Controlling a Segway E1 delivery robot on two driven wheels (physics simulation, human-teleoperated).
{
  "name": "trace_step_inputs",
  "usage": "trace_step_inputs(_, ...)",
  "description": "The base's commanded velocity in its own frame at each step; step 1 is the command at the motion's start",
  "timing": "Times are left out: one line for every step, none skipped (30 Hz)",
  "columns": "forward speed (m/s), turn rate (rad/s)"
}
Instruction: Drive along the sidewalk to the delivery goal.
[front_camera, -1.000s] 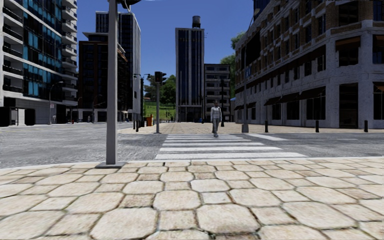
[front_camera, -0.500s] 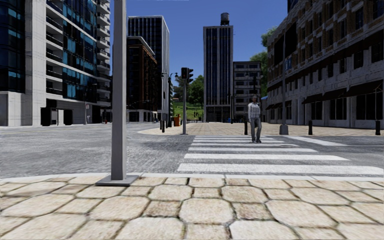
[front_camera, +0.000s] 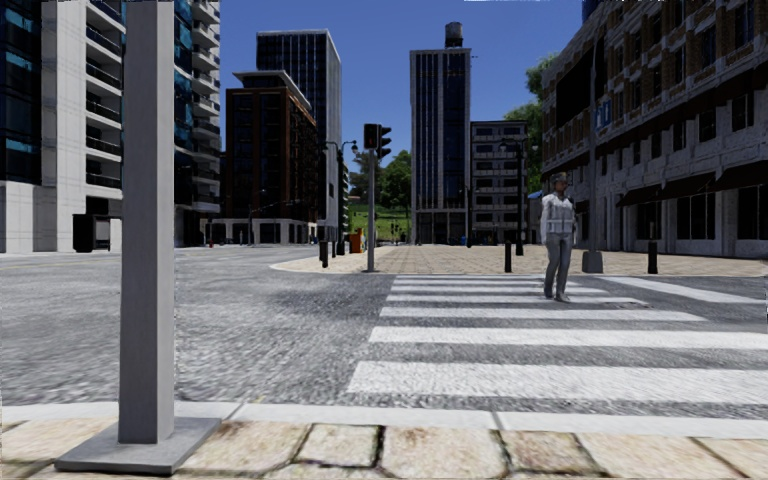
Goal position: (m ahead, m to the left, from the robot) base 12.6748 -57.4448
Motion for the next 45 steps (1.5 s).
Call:
trace_step_inputs(2.0, -0.54)
trace_step_inputs(1.97, -0.55)
trace_step_inputs(1.97, -0.55)
trace_step_inputs(1.94, -0.56)
trace_step_inputs(1.91, -0.57)
trace_step_inputs(1.79, -0.58)
trace_step_inputs(1.56, -0.58)
trace_step_inputs(1.56, -0.58)
trace_step_inputs(1.39, -0.58)
trace_step_inputs(1.31, -0.58)
trace_step_inputs(1.29, -0.58)
trace_step_inputs(1.29, -0.58)
trace_step_inputs(1.28, -0.58)
trace_step_inputs(1.28, -0.55)
trace_step_inputs(1.28, -0.42)
trace_step_inputs(1.28, -0.23)
trace_step_inputs(1.28, -0.23)
trace_step_inputs(1.28, 0.0)
trace_step_inputs(1.28, 0.0)
trace_step_inputs(1.28, 0.0)
trace_step_inputs(1.28, 0.0)
trace_step_inputs(1.28, 0.0)
trace_step_inputs(1.28, 0.0)
trace_step_inputs(1.28, 0.0)
trace_step_inputs(1.28, 0.0)
trace_step_inputs(1.28, 0.0)
trace_step_inputs(1.28, 0.0)
trace_step_inputs(1.28, 0.0)
trace_step_inputs(1.28, 0.0)
trace_step_inputs(1.28, 0.0)
trace_step_inputs(1.28, 0.0)
trace_step_inputs(1.28, 0.0)
trace_step_inputs(1.28, 0.0)
trace_step_inputs(1.28, 0.0)
trace_step_inputs(1.28, 0.0)
trace_step_inputs(1.28, 0.0)
trace_step_inputs(1.28, 0.0)
trace_step_inputs(1.28, 0.0)
trace_step_inputs(1.28, 0.0)
trace_step_inputs(1.28, 0.0)
trace_step_inputs(1.28, 0.0)
trace_step_inputs(1.28, 0.0)
trace_step_inputs(1.28, 0.0)
trace_step_inputs(1.28, 0.0)
trace_step_inputs(1.28, 0.0)
